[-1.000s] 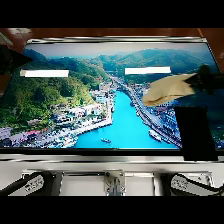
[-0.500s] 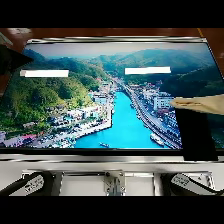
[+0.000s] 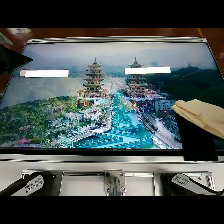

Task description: Fold the shirts.

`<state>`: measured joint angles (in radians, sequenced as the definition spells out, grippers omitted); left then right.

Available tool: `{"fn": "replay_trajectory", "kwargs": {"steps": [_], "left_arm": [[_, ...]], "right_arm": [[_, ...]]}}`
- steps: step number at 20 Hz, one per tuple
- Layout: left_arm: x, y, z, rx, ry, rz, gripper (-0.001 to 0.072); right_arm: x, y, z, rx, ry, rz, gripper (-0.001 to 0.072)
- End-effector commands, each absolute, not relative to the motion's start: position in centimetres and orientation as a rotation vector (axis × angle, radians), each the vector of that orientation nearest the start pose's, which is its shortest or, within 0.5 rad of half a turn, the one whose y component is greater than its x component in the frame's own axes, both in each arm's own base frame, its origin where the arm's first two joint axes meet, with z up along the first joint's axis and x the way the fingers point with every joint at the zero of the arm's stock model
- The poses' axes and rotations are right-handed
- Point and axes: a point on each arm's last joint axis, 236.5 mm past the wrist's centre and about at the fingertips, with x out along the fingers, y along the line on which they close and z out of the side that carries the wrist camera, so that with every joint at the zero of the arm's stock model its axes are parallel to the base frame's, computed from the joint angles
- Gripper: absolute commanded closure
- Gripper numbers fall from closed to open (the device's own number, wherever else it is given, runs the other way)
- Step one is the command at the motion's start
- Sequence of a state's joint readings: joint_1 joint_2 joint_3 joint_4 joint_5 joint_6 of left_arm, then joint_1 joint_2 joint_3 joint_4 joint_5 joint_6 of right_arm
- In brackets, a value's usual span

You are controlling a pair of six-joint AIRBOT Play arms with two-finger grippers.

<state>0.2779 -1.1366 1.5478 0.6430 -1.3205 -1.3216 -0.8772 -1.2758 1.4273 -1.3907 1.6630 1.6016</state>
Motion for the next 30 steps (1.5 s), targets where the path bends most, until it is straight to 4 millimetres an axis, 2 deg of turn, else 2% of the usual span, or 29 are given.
{"fn": "replay_trajectory", "kwargs": {"steps": [1,4,7,9,10,11,12,13,15,17,18,19,20,21,22,23,24,25,26,27,28,30], "left_arm": [[39.7,-7.8,28.5,-0.48,0.658,-0.561,0.0672],[39.7,-7.8,28.5,-0.48,0.657,-0.56,0.0672],[39.7,-7.7,28.5,-0.481,0.657,-0.56,0.0672],[39.7,-7.7,28.5,-0.481,0.657,-0.56,0.0672],[39.7,-7.7,28.5,-0.481,0.657,-0.56,0.0672],[39.7,-7.7,28.5,-0.482,0.656,-0.558,0.0672],[39.7,-7.7,28.5,-0.482,0.655,-0.558,0.0672],[39.8,-7.7,28.5,-0.482,0.655,-0.558,0.0672],[39.9,-7.7,28.4,-0.484,0.659,-0.558,0.0672],[40.1,-7.6,28.1,-0.487,0.665,-0.556,0.0672],[40.2,-7.4,27.6,-0.474,0.678,-0.545,0.0673],[40.4,-6.9,26.1,-0.405,0.709,-0.508,0.0674],[40.5,-6.1,24.0,-0.327,0.769,-0.443,0.0675],[40.5,-5.2,21.6,-0.246,0.849,-0.349,0.0675],[40.4,-4.4,19.3,-0.159,0.924,-0.262,0.0675],[40.2,-4.1,17.1,-0.065,1.004,-0.189,0.0674],[39.9,-4.7,15.3,0.012,1.07,-0.159,0.0672],[39.7,-6.2,13.6,0.079,1.127,-0.179,0.0635],[39.4,-8.6,11.8,0.115,1.182,-0.231,0.0357],[39.2,-10.7,10.1,0.126,1.232,-0.258,0.0056],[39.2,-12.1,8.6,0.123,1.272,-0.265,0.0048],[39.0,-13.9,6.3,0.117,1.33,-0.264,0.0048]], "right_arm": [[18.6,-21.2,5.2,0.795,1.498,-0.696,0.0654],[15.3,-19.7,1.9,0.818,1.556,-0.797,0.0654],[13.7,-17.5,-2.2,0.881,1.588,-0.819,0.0654],[12.3,-16.7,-4.3,0.884,1.629,-0.843,0.0644],[12.0,-16.8,-5.0,0.884,1.622,-0.872,0.0508],[12.2,-17.1,-5.4,0.88,1.607,-0.879,0.0187],[12.5,-17.3,-5.3,0.872,1.593,-0.873,0.0106],[12.6,-17.6,-4.9,0.863,1.585,-0.876,0.0105],[12.7,-19.5,-2.6,0.804,1.556,-0.915,0.0106],[14.6,-23.1,2.0,0.684,1.409,-0.945,0.0106],[16.7,-25.4,5.3,0.603,1.272,-0.94,0.0106],[19.1,-27.3,8.9,0.529,1.123,-0.928,0.0106],[22.0,-28.4,12.9,0.445,0.968,-0.89,0.0106],[25.3,-28.4,16.8,0.364,0.822,-0.819,0.0106],[28.3,-27.0,19.4,0.299,0.727,-0.729,0.0106],[31.4,-24.3,20.5,0.261,0.686,-0.615,0.0106],[33.6,-20.7,19.7,0.239,0.723,-0.494,0.0105],[34.9,-17.1,17.8,0.21,0.82,-0.383,0.0094],[35.4,-13.5,14.8,0.197,0.958,-0.287,0.0042],[34.8,-10.9,11.8,0.202,1.108,-0.221,0.0042],[33.8,-8.6,9.0,0.211,1.258,-0.166,0.0043],[33.4,-6.3,6.1,0.211,1.4,-0.118,0.0043]]}}
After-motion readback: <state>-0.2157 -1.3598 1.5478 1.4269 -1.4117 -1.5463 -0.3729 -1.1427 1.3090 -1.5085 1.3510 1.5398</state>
